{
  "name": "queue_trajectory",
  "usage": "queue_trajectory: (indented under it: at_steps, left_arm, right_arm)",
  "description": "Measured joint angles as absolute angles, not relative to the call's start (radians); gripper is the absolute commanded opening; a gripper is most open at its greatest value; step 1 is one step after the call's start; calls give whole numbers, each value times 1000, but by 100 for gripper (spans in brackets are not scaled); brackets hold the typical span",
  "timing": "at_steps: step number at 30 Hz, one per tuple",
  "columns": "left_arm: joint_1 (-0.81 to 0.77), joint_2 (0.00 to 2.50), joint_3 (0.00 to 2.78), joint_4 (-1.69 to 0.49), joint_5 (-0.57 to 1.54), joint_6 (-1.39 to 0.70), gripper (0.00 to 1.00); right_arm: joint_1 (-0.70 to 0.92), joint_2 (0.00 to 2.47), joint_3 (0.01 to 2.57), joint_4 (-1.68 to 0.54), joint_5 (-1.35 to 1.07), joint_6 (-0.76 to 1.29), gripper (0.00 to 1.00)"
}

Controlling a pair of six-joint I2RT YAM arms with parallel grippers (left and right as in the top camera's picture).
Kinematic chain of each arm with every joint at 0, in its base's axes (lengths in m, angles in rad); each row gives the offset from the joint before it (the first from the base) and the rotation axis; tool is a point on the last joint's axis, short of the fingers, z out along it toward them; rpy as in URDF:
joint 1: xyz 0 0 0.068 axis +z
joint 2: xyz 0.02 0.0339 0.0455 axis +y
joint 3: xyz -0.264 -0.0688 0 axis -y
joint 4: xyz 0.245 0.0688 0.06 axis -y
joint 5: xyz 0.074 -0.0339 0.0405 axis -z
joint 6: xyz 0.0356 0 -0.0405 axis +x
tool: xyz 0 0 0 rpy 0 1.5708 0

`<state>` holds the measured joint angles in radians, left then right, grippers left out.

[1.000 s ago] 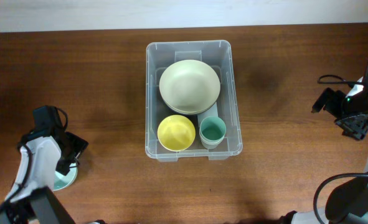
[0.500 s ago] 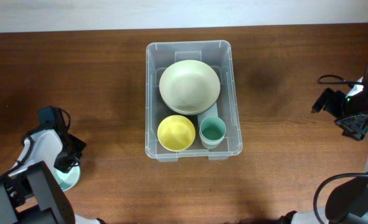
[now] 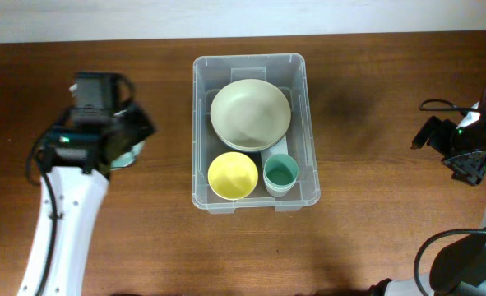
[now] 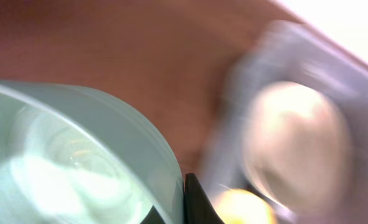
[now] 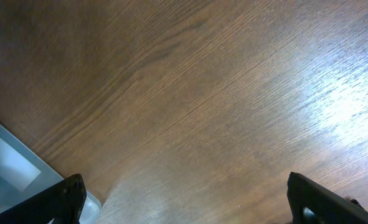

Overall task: Pack container
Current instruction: 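Lower the teal bowl onto the yellow bowl and release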

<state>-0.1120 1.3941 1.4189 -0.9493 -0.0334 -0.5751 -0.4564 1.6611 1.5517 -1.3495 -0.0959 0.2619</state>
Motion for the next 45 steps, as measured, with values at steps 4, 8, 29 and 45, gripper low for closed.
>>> queue_trajectory:
  at_steps: [4,8,29,45]
  left_arm:
    - [-324,1386,1459,-942,-43,-572,1]
    - [-495,1434,1459,-943,-66,-572,1]
    - [-649,1784,1459,-931,-48,-535,47]
    - [-479,1656,1586,-1066,-208,-508,49]
  right_arm:
    - [-456,1661,1552,-1349,-96,262,99]
    - [-456,1661,1552,-1349,-96,262,99]
    - [-456,1661,1552,-1349,-96,262,99]
    - [-445,1661,1552,-1349,-96,258,4]
